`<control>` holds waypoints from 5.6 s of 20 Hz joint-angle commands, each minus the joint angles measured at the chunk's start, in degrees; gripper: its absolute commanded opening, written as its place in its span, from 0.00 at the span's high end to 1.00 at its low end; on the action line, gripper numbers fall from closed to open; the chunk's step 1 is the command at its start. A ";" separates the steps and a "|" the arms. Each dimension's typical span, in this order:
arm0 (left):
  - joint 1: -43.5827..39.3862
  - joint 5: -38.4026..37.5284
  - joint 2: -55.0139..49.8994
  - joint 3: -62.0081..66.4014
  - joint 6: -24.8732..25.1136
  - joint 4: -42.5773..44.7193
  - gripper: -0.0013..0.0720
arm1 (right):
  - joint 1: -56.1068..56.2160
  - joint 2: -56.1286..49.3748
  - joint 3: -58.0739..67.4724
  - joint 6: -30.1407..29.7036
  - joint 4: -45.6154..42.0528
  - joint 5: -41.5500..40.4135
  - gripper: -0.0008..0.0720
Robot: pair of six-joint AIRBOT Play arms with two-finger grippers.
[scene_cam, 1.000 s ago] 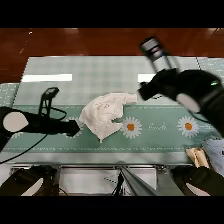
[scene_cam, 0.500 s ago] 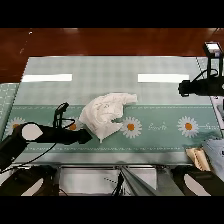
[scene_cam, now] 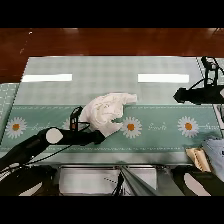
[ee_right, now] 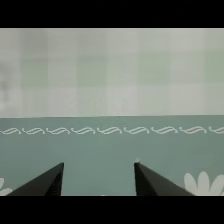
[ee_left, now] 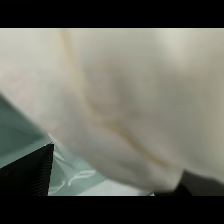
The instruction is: Fold the shirts.
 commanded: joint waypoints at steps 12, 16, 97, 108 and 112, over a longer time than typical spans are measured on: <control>-4.50 4.74 -5.49 0.20 4.50 -3.13 0.94 | 2.29 -9.40 -0.26 -7.52 24.96 -1.14 0.25; -4.50 -0.20 -5.33 0.20 4.50 -3.13 0.95 | 6.38 -20.61 -0.24 -10.08 34.49 -9.31 0.22; 34.97 4.61 -1.07 14.51 36.59 -6.58 0.95 | 3.61 -22.14 17.25 -11.80 22.80 -20.33 0.94; 48.46 -39.12 -8.79 29.94 28.17 -6.29 0.54 | 3.61 -23.39 17.25 -11.54 21.44 -14.08 0.94; 51.71 -46.47 -0.50 27.04 15.78 11.19 0.55 | 3.61 -22.21 17.25 -11.54 16.74 -8.35 0.94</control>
